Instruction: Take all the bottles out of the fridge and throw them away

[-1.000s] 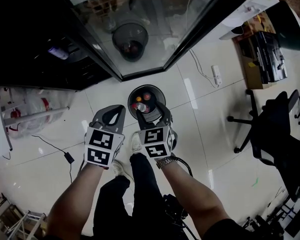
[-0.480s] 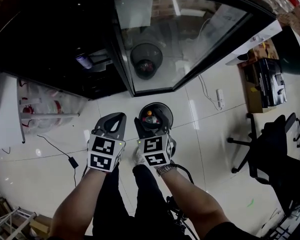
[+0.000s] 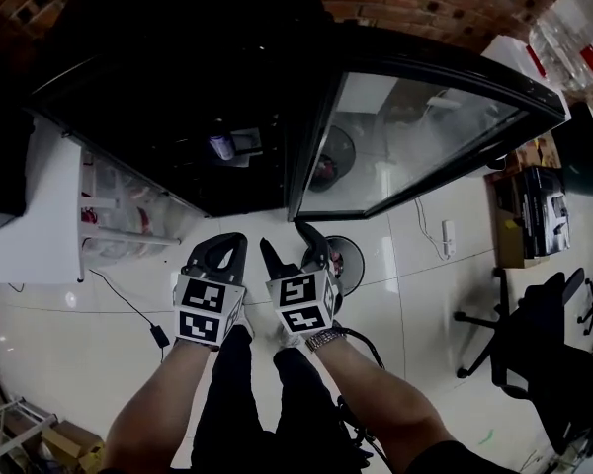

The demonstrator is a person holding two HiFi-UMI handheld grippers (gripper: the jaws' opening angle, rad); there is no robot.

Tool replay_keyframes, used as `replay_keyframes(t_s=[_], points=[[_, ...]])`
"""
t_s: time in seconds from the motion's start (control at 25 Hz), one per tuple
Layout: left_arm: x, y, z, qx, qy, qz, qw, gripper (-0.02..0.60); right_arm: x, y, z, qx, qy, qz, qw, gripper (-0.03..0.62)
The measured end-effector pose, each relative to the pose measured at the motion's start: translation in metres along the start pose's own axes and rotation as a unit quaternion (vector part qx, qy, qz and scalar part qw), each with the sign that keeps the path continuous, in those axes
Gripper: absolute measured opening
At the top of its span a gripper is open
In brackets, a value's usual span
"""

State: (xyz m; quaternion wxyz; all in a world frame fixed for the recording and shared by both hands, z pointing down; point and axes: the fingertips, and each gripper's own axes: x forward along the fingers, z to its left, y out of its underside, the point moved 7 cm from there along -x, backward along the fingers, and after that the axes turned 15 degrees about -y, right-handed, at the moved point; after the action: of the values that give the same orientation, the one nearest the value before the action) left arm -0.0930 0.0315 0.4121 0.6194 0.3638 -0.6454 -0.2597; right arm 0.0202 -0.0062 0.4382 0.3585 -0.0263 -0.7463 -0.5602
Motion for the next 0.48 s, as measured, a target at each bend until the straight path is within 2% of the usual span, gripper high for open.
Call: replay_keyframes(t_s=[0.24, 0.48], points=[[0.002, 0.005, 0.055, -0.019, -0.017, 0.0, 0.9997, 0.003, 0.051, -0.036, 0.005, -0.002, -0.012, 0.01, 1.0, 0.273], [0.015, 0.007, 0.095, -0.027, -0.014, 0.0, 0.9995, 0.003, 0.103, -0.063, -0.005, 0.008, -0.006, 0.016, 1.0, 0.273]])
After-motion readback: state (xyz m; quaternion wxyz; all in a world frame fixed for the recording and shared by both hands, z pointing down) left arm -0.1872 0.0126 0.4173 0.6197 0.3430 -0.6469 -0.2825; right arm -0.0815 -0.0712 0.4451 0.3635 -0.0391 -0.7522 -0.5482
